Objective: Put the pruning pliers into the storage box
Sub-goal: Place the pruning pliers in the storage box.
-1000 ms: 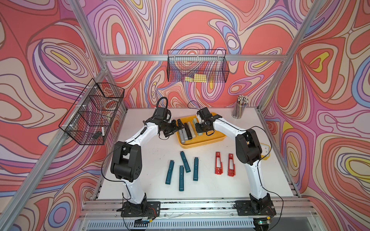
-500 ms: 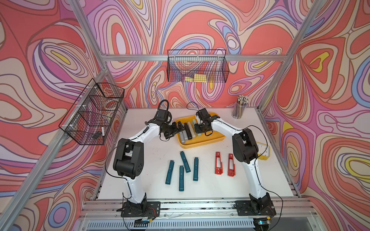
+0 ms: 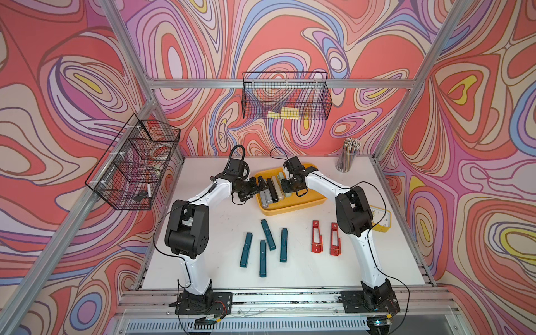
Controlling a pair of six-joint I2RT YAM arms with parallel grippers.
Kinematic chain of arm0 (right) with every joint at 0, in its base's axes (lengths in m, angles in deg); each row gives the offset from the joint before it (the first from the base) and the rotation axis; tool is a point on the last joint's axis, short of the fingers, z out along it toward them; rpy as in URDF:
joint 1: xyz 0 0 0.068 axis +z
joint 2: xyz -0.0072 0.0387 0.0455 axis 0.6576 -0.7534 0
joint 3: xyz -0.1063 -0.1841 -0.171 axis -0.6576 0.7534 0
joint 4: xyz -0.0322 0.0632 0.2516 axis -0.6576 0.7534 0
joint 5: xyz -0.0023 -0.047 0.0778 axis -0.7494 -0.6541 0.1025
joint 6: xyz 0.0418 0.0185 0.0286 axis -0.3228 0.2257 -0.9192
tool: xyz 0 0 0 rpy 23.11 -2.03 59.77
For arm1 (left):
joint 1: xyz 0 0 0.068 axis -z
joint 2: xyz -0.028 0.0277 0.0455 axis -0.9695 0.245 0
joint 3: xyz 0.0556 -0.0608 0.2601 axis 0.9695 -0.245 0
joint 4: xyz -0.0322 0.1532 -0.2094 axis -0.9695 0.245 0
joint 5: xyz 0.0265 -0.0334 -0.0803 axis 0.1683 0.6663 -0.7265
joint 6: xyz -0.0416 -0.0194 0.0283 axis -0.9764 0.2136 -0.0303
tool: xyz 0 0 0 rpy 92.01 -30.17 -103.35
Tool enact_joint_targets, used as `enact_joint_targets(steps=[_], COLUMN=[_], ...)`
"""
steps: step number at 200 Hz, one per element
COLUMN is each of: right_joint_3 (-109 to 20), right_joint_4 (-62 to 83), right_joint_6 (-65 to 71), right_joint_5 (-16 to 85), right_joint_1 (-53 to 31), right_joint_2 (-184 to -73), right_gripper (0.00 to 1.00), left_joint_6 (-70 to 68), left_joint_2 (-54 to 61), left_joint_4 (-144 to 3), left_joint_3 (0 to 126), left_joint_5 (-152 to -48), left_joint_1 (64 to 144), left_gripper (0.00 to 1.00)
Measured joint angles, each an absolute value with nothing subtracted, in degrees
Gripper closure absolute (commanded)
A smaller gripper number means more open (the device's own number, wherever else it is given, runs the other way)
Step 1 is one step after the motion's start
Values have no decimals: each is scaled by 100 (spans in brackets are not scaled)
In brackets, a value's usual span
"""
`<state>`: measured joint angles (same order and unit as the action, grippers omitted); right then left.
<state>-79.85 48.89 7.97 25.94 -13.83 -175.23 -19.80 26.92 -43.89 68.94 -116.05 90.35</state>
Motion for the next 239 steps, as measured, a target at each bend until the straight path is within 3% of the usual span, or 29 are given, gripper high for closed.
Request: enact_joint_targets(steps=[68,126,206,239], right_joint_3=[-7987,-7987,-7945,-7751], right_joint_4=[4909,4953,4950,4957], right_joint_6=[797,795,775,764], right_joint_5=[2599,2636,2647,2649], right_joint_1=[-1383,-1387,-1394,-1396], right_joint_2=[-17523,-17523,-17514,-17473], right_gripper=[92,73,66,55], left_joint_6=[-1980,-1984,-2026,-2028], left_joint_2=[2694,2694,2694,2692], left_joint_4=[-4398,-4442,-4538,-4560], left_joint_3=[6874,6809,6686,6651], left_joint_5=[-11627,-11659,-11705,-11708], left_joint_1=[9035,9035,9035,9035], left_gripper=[1,1,1,1])
